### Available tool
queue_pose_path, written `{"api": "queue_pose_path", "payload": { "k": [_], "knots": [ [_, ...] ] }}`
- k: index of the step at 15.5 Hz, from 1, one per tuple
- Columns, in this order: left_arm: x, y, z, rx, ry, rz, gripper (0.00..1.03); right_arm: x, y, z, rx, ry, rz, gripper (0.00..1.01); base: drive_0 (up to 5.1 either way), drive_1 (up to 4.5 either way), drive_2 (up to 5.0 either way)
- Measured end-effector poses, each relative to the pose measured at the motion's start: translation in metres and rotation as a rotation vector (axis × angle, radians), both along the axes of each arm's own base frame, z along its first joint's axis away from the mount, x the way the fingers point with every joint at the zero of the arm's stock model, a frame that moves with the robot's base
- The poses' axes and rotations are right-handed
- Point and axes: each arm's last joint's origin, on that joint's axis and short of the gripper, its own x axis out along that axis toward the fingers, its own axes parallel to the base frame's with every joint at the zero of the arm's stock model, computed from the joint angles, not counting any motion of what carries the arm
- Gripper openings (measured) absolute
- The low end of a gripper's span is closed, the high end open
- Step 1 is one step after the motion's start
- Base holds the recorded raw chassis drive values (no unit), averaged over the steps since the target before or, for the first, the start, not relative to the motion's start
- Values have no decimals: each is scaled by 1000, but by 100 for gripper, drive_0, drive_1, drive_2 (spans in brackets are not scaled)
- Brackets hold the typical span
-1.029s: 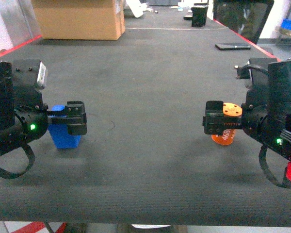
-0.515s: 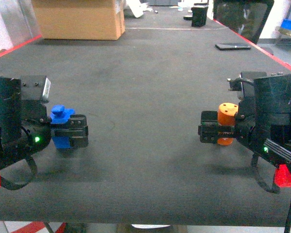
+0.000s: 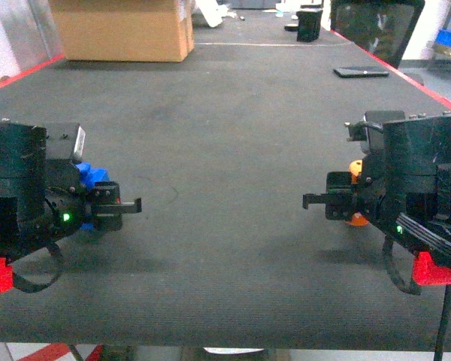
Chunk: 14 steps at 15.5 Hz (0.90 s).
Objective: Sort blue parts and orange caps into right shelf containers
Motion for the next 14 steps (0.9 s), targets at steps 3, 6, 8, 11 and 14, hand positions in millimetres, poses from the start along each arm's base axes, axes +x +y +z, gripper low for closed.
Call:
{"api": "queue_pose_path", "payload": {
  "k": [3, 6, 8, 11, 14],
  "knots": [
    [-10, 2, 14, -6, -87, 32, 42, -18, -5, 22, 31, -70, 4, 44, 0, 0, 0],
    [-30, 6, 54, -9, -241, 58, 42, -50, -19, 69, 67, -223, -7, 44, 0, 0, 0],
    [-60, 8, 85, 22, -347, 79, 42, -93, -32, 90, 74, -266, -13, 43, 0, 0, 0],
    [-108, 12, 120, 38, -445, 110, 42, -150, -51, 124, 97, -332, -37, 43, 0, 0, 0],
    [-147, 20, 161, 13, -576, 142, 42, -204, -68, 157, 113, -458, -103, 43, 0, 0, 0]
  ]
}}
